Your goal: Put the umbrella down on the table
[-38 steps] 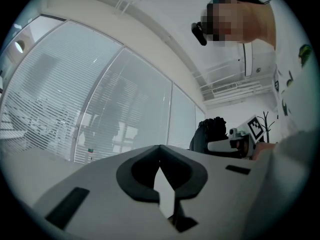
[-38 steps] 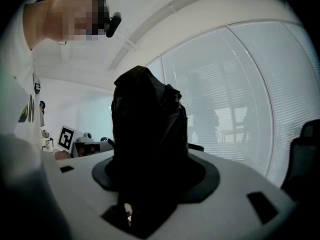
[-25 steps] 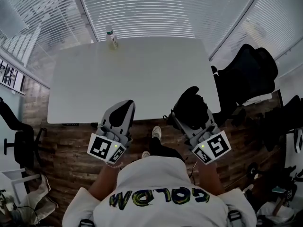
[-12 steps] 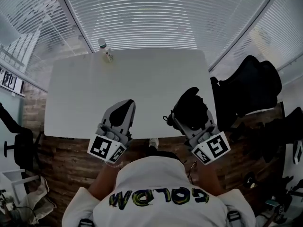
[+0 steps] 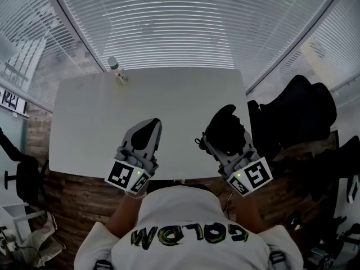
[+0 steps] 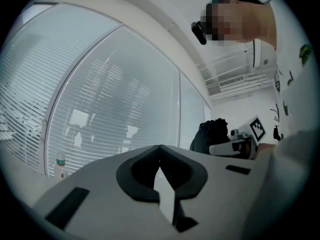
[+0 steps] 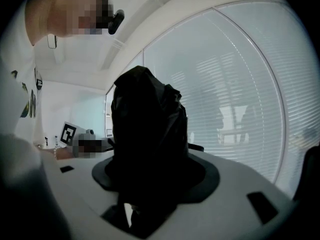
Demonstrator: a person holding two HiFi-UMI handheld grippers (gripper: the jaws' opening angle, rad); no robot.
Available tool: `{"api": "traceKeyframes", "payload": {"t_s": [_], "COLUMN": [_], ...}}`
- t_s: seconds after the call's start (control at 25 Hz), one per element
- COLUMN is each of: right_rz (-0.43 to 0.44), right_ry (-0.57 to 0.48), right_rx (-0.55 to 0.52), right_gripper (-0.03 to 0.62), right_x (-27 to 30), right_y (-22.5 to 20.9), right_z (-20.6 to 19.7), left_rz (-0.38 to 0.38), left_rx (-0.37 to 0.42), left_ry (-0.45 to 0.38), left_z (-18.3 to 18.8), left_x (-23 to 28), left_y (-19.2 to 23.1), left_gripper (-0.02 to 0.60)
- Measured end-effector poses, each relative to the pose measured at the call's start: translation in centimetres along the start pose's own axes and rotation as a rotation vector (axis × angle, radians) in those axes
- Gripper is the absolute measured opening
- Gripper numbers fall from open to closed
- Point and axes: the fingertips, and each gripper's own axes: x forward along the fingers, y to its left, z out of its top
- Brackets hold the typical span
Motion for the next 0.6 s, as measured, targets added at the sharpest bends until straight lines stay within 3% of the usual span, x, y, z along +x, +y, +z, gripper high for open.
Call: {"api": "traceKeyframes", "payload": {"t_s": [0.6], "right_rz": [-0.021], "right_ry": [0.021], "right_rx": [0.013], "right_gripper": [0.255], "right_x": [5.1], "right_y": [-2.3], "right_z": [0.3], "left_rz": [0.008], "left_rx": [-0.031], "left_ry": [0.013], "left_z": [-0.1], "left_x": [2.2], "left_y": [5.2], "left_gripper": [0.011]}}
